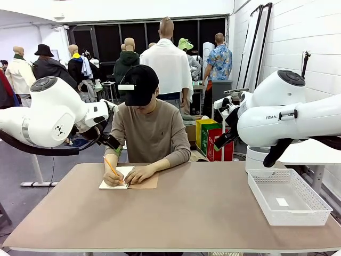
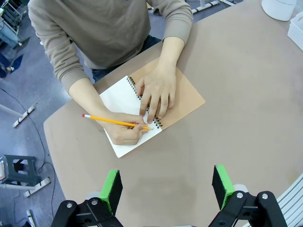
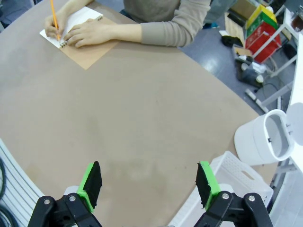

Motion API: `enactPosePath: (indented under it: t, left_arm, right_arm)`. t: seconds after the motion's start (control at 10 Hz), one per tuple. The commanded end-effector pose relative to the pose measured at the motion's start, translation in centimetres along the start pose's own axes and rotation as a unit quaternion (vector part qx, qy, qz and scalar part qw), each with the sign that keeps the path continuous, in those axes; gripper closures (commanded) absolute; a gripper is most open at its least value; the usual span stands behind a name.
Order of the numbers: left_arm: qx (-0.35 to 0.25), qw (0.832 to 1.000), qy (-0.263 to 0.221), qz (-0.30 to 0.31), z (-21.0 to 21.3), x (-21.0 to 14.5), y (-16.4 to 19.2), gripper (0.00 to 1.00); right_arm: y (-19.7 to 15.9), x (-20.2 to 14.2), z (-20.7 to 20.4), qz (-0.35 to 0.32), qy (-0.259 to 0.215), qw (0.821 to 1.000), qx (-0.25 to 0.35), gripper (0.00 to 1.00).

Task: Sort the paper based on its condition.
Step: If a person hands you a paper, place it in the Organizing basket , and if it's crumpled, put it in the Trash can.

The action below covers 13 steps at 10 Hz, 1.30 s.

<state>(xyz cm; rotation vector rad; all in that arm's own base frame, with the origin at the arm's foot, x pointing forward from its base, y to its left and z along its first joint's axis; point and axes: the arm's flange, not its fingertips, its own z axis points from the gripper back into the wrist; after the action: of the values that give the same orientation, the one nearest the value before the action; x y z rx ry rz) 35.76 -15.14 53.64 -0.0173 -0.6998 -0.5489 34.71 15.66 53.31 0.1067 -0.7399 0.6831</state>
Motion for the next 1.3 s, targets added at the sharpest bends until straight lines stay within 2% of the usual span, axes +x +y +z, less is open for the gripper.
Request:
enactPosePath:
  t: [0.0, 1.2]
  left_arm:
    - [-0.001, 1.0, 0.0, -0.003, 0.03, 0.02, -0.02, 0.0]
    - [-0.001, 1.0, 0.0, -0.003, 0.03, 0.02, -0.02, 0.0]
  right_arm:
    - [-0.01, 0.03, -0.06, -0.001, -0.002, 1.0, 0.0, 0.0]
    - [-0.01, 0.03, -0.06, -0.001, -0.002, 1.0, 0.0, 0.0]
